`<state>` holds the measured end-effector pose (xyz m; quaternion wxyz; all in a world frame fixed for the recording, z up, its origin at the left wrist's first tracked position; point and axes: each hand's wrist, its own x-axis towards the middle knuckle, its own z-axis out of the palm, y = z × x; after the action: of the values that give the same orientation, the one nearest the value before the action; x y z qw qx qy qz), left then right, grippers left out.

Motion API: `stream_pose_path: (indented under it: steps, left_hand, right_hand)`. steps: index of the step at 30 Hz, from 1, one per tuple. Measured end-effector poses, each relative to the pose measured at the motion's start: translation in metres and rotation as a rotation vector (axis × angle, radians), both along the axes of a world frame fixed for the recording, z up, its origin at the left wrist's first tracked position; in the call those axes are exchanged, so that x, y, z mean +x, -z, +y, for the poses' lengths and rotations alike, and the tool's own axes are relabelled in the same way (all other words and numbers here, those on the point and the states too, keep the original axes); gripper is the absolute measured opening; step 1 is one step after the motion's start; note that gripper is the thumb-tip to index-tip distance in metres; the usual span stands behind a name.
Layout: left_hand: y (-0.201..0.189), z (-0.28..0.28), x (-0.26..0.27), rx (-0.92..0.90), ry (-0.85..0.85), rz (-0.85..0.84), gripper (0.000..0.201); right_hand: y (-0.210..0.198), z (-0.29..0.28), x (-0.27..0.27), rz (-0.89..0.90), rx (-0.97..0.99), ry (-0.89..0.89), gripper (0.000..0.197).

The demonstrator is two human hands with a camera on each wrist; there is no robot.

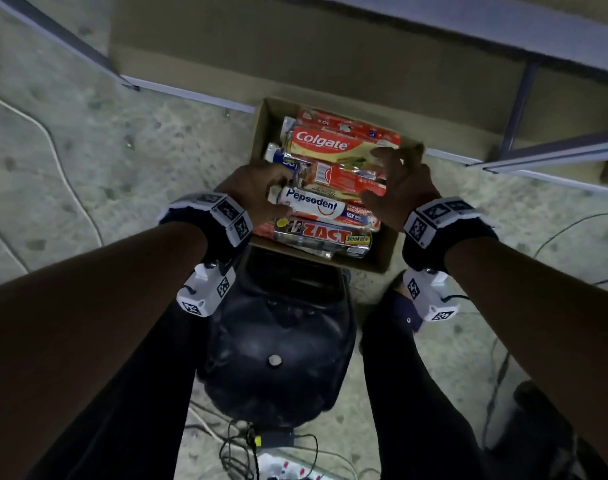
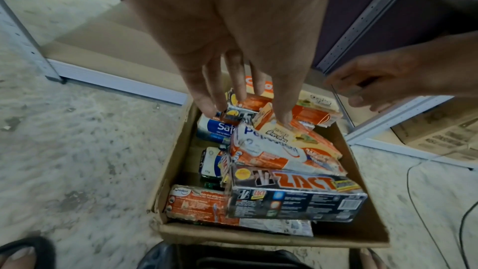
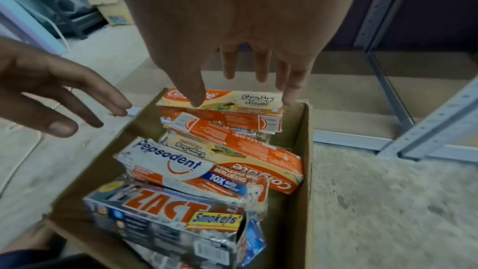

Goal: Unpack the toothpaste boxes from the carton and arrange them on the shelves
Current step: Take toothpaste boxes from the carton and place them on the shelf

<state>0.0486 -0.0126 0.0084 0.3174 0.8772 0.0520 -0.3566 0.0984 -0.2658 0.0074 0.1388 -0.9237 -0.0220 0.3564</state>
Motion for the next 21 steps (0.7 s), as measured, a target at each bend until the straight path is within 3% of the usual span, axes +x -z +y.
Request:
stream_pose_path:
  steps: [7,14,21]
  left_hand:
    - [0.042,-0.001,0.006,-0.06,0.071,-0.047,0.064]
    - [0.069,-0.005,0.002,-0.07,0.142,-0.058,0.056]
    - [0.072,-0.009,0.0,-0.047,0.108,-0.116,0.036]
  right_hand:
    - [0.042,-0.005,0.014,-0.134,-0.027,-0.144,0.076]
    - [0.06,-0.007,0.015,-0.284,-0.035,-0.194,0.053]
    - [0.064,-0.005,0.019,-0.267,-0.067,-0.172,0.048]
